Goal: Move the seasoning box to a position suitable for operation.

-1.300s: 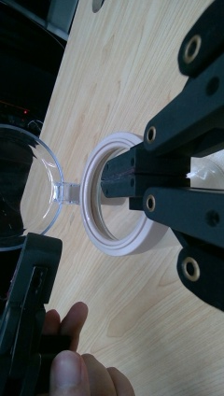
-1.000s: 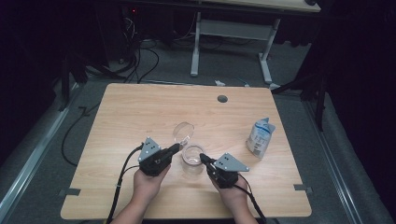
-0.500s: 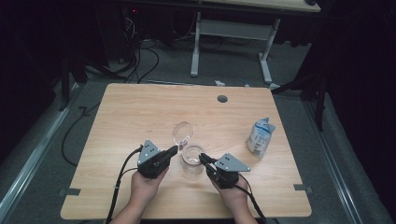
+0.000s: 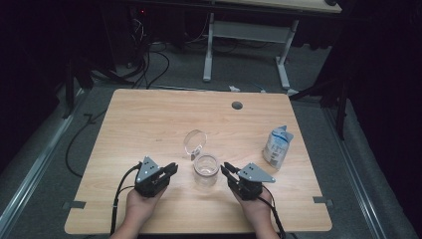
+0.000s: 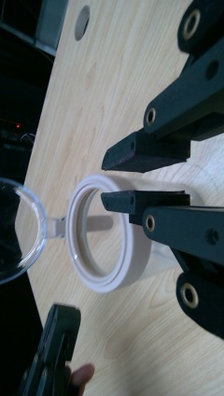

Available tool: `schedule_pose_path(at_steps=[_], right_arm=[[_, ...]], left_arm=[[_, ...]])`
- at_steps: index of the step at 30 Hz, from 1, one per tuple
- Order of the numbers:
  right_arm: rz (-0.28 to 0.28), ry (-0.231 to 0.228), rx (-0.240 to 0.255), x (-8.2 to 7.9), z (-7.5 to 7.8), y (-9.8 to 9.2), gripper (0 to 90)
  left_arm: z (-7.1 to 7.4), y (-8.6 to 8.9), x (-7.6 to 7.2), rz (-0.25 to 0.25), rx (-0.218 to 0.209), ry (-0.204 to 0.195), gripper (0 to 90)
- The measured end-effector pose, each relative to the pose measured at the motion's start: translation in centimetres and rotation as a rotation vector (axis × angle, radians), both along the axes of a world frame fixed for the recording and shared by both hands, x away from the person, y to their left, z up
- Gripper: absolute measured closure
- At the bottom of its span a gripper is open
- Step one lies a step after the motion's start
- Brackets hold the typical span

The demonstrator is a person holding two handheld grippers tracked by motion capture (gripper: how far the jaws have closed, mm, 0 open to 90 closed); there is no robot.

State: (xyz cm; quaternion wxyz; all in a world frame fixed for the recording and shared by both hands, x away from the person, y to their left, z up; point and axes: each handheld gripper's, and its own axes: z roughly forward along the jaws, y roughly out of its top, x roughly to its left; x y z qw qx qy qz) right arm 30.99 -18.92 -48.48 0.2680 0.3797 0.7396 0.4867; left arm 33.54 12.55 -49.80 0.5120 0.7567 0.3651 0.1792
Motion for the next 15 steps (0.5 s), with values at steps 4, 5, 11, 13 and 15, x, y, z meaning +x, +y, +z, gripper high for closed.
schedule_pose_path(at_steps=[4,5,11,13,15], right_arm=[[-0.022,0.009,-0.003,0.0,-0.3,-0.7,74.5],[-0.029,0.012,-0.004,0.0,-0.4,-1.0,74.1],[-0.074,0.041,-0.008,0.3,-1.1,-2.5,71.3],[-0.089,0.052,-0.015,0.3,-1.4,-2.8,70.1],[-0.102,0.059,-0.025,0.4,-1.7,-3.0,68.6]], left_arm=[[-0.5,1.0,0.1,0.006,0.05,0.009,75.5],[-0.6,1.3,0.1,0.009,0.081,0.01,74.2],[-1.4,3.0,0.1,0.012,0.126,0.028,65.3],[-1.3,3.8,-0.2,0.015,0.119,0.02,61.0],[-1.2,4.0,-0.2,0.021,0.107,0.019,57.0]])
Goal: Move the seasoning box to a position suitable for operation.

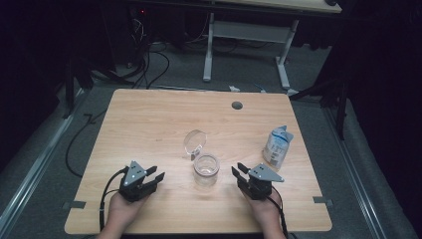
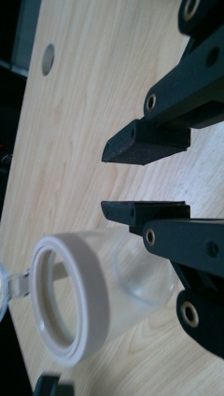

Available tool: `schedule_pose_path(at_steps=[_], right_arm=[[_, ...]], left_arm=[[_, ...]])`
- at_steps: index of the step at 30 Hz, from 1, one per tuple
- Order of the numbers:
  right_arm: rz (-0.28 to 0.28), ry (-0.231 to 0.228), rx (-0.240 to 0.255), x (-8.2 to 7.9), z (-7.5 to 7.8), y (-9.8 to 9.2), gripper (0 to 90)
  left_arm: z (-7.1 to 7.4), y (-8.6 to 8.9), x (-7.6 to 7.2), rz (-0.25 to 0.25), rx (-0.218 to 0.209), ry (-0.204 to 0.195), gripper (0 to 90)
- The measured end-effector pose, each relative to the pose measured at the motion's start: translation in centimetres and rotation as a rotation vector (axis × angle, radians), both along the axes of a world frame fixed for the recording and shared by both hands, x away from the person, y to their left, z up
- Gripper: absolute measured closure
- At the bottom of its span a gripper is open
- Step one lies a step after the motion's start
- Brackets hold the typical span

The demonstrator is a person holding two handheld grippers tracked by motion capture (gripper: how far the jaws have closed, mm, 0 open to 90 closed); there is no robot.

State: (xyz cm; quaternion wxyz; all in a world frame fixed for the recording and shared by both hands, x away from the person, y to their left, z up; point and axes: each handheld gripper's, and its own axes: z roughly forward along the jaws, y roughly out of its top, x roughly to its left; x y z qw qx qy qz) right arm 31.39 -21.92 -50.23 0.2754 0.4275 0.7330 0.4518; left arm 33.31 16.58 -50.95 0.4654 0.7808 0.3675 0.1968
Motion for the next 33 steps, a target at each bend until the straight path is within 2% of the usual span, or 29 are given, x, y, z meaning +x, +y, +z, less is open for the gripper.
schedule_pose_path(at_steps=[4,5,7,10,15,19,25,33], right_arm=[[-0.023,0.023,-0.01,0.1,-0.6,-0.4,66.7],[-0.038,0.036,-0.018,0.2,-0.8,-0.6,65.6],[-0.045,0.036,-0.021,0.3,-0.7,-0.8,65.2],[-0.051,0.034,-0.029,0.2,-0.7,-0.9,64.5],[-0.062,0.032,-0.053,0.2,-0.6,-1.4,62.8],[-0.07,0.024,-0.062,0.1,-0.5,-1.8,61.8],[-0.095,-0.001,-0.058,-0.7,0.3,-3.4,61.0],[-0.129,-0.006,-0.046,-1.0,0.8,-5.0,61.3]], left_arm=[[0.2,1.9,0.0,0.03,-0.052,0.008,53.1],[0.0,2.3,0.1,0.035,-0.06,0.026,51.7],[-0.1,2.4,0.2,0.042,-0.062,0.023,50.3],[-0.1,2.3,0.2,0.045,-0.051,0.01,47.8],[-0.4,2.1,0.2,0.057,-0.022,0.011,45.7],[-0.4,2.0,0.3,0.055,-0.016,0.015,44.9],[-0.6,1.7,0.4,0.062,-0.003,0.016,42.9],[-0.6,1.5,0.4,0.053,-0.003,0.02,41.5]])
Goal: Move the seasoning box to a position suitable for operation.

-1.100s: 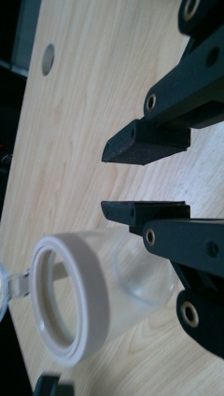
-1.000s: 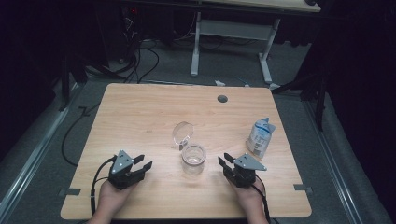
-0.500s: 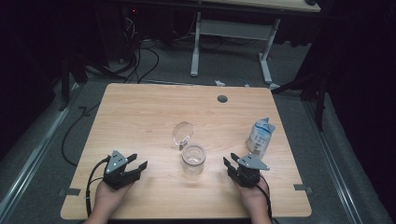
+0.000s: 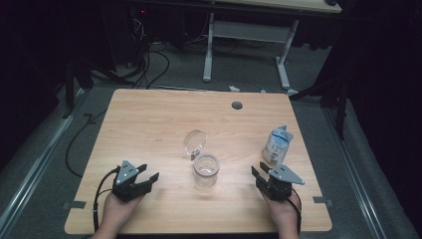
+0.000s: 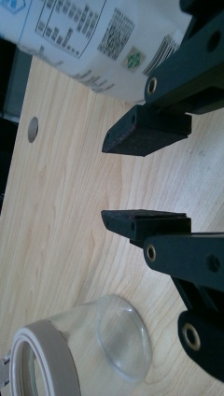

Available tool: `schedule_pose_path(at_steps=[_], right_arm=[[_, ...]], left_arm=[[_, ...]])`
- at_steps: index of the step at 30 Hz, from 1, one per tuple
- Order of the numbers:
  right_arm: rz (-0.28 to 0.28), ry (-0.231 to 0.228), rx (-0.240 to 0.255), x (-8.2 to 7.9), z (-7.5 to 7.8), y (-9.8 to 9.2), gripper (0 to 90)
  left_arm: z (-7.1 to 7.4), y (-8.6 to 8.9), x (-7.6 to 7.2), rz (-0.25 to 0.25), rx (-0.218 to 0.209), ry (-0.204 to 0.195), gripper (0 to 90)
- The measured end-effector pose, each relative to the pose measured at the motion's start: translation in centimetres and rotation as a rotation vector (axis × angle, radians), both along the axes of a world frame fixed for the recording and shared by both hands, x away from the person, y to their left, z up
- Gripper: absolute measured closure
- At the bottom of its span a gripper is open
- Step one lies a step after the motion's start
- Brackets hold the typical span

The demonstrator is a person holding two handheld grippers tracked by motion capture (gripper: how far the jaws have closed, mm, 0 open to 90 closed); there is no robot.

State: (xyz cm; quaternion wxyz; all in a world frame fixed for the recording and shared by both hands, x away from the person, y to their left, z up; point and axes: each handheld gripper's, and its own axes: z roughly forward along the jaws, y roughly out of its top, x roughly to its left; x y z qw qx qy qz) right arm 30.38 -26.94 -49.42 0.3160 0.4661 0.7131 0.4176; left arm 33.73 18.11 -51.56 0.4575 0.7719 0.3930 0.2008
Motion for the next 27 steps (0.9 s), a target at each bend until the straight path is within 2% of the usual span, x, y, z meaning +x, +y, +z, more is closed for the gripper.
schedule_pose_path(at_steps=[16,27], right_arm=[[-0.079,-0.015,0.006,-1.2,0.4,-2.7,61.3],[-0.138,-0.027,0.0,-1.1,0.6,-4.6,58.9]], left_arm=[[0.0,-0.9,0.8,0.006,0.004,0.001,42.2],[-0.2,-0.2,0.7,0.026,0.009,0.0,39.7]])
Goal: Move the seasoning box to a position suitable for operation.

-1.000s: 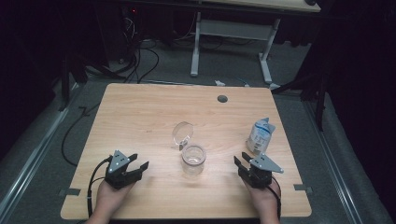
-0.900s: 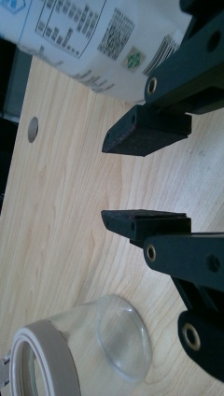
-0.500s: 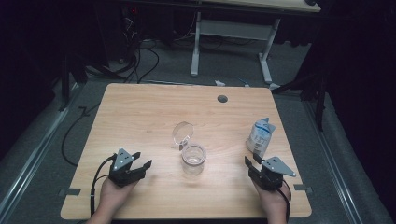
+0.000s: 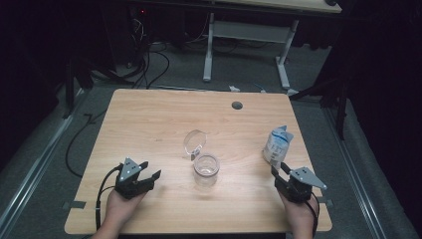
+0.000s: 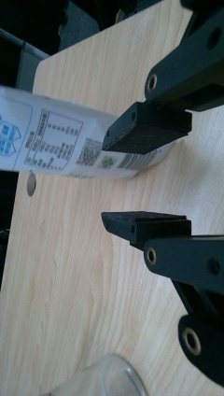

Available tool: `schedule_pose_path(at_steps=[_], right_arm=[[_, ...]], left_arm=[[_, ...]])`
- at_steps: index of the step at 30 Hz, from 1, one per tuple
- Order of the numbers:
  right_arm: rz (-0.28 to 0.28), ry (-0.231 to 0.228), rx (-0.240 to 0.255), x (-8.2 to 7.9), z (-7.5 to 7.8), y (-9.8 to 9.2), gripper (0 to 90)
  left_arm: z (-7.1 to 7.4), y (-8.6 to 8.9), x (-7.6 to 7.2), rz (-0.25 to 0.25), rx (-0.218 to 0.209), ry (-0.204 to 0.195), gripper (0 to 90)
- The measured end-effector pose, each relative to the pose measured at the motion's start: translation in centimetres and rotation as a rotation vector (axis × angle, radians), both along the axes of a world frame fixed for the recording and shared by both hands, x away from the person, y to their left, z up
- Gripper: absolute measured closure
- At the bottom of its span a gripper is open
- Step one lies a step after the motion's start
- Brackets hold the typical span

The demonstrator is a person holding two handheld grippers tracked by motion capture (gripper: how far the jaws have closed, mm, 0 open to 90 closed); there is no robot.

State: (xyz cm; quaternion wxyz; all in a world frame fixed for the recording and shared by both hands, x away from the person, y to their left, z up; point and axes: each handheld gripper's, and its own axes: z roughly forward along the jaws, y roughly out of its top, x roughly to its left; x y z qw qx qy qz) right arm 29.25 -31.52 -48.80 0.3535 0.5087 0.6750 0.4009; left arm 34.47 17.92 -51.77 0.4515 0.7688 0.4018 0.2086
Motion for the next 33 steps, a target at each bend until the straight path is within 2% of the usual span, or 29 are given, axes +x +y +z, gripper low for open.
schedule_pose_path(at_steps=[6,13,18,22,26,27,29,33], right_arm=[[-0.029,-0.005,0.02,0.8,0.1,-0.9,56.9],[-0.053,-0.011,0.05,3.0,0.2,-2.2,50.6],[-0.044,0.008,0.073,3.9,0.1,-2.6,46.9],[-0.034,-0.006,0.073,4.7,0.2,-2.5,46.2],[-0.019,-0.038,0.053,5.2,0.3,-2.3,54.6],[-0.019,-0.038,0.053,5.2,0.3,-2.3,54.6],[-0.032,-0.048,0.056,5.3,0.2,-2.3,60.2],[-0.029,-0.058,0.039,5.3,0.3,-2.2,64.1]], left_arm=[[-0.1,1.0,-0.6,0.029,-0.003,-0.002,39.7],[-0.1,2.5,-1.9,0.061,0.004,-0.001,39.2],[-0.1,3.2,-2.5,0.08,-0.008,0.002,38.9],[-0.2,3.8,-2.8,0.092,-0.011,0.008,38.4],[-0.2,4.2,-3.2,0.103,-0.014,0.009,38.4],[-0.3,4.2,-3.3,0.104,-0.013,0.009,38.4],[-0.3,4.4,-3.4,0.108,-0.011,0.011,38.4],[-0.2,4.7,-3.5,0.115,-0.019,0.01,38.4]])
